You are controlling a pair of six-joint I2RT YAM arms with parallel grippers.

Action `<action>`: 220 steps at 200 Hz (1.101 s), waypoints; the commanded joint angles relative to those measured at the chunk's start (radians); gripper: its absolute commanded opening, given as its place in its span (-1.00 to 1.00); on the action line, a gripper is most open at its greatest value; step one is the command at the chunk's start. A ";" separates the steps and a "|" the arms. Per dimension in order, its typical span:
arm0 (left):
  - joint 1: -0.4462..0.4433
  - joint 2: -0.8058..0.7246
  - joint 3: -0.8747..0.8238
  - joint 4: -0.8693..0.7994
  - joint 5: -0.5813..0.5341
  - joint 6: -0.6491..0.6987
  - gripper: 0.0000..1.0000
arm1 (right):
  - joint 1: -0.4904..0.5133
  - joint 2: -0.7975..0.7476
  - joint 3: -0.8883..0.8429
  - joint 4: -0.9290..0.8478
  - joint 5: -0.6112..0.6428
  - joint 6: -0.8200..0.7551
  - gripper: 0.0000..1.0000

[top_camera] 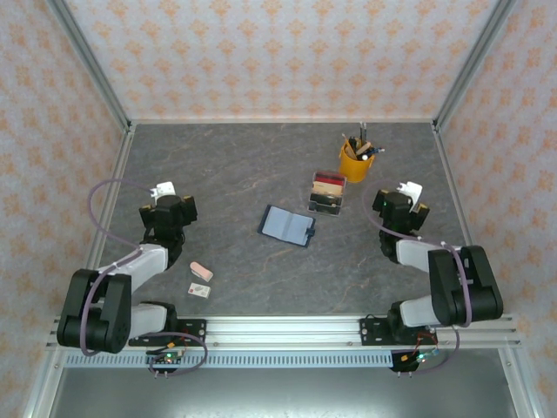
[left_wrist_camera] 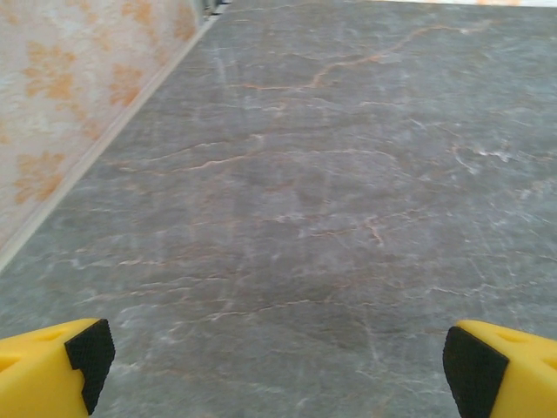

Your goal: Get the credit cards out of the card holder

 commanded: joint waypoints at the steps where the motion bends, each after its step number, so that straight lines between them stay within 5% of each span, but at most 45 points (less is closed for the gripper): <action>1: 0.003 0.022 -0.027 0.224 0.080 0.069 1.00 | -0.005 0.034 -0.019 0.168 -0.112 -0.052 1.00; 62: 0.003 0.167 -0.024 0.371 0.171 0.079 1.00 | -0.009 0.106 -0.054 0.288 -0.255 -0.109 1.00; 220: 0.001 0.238 0.041 0.312 0.167 0.081 1.00 | -0.044 0.118 0.021 0.155 -0.209 -0.039 1.00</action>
